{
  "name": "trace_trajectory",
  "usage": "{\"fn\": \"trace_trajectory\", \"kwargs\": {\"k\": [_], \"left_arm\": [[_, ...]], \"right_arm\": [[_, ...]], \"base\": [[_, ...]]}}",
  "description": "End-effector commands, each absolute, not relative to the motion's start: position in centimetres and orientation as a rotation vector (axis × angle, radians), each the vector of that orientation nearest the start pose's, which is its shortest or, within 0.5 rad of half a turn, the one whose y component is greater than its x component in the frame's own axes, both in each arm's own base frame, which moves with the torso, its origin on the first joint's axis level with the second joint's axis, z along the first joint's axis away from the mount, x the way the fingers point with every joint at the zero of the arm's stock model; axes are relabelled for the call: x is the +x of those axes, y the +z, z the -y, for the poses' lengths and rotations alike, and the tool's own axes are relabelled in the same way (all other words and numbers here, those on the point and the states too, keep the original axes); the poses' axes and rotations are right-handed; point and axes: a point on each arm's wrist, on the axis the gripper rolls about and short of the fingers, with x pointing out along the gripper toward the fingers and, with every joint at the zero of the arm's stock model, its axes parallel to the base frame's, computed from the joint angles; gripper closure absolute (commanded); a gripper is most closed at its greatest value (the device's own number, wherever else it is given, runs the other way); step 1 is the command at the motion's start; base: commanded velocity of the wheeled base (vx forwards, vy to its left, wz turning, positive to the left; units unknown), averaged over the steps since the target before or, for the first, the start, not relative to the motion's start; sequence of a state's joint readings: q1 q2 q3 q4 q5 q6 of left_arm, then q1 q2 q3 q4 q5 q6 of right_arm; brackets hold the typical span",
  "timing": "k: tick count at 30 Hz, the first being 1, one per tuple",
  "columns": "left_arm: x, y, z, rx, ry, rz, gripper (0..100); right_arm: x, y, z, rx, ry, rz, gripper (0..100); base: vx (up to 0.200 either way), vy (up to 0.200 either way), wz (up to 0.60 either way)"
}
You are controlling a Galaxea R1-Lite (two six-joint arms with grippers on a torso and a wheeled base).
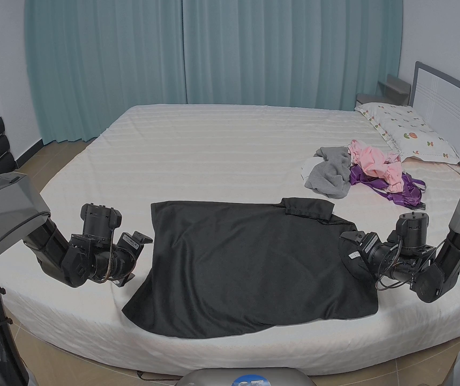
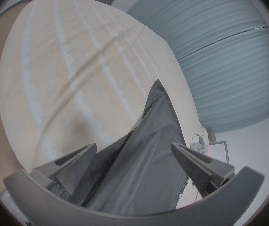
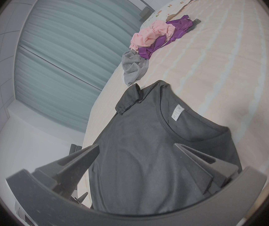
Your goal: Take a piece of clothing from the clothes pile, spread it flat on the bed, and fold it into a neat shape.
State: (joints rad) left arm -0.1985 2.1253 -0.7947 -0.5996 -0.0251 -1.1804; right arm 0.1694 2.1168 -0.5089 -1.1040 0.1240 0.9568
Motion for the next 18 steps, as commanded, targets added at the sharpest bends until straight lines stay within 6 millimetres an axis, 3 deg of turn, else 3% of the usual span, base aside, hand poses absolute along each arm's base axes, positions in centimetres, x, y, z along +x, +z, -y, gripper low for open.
{"fn": "trace_trajectory", "kwargs": {"k": [1,4,16,18], "left_arm": [[34.2,3.6,7.0,-1.061,0.239,-0.761,0],[34.1,3.8,7.2,-1.064,0.230,-0.758,0],[33.3,5.0,8.2,-1.058,0.188,-0.754,0],[33.1,5.3,8.3,-1.057,0.182,-0.750,0]], "right_arm": [[30.4,3.1,-5.6,0.919,0.026,-0.602,0],[30.2,3.1,-5.6,0.919,0.031,-0.596,0],[30.0,3.1,-5.6,0.919,0.033,-0.595,0],[29.9,3.3,-5.6,0.919,0.036,-0.591,0]], "base": [[0.000,0.000,0.00],[0.000,0.000,0.00],[0.000,-0.200,0.00],[0.000,0.000,0.00]]}}
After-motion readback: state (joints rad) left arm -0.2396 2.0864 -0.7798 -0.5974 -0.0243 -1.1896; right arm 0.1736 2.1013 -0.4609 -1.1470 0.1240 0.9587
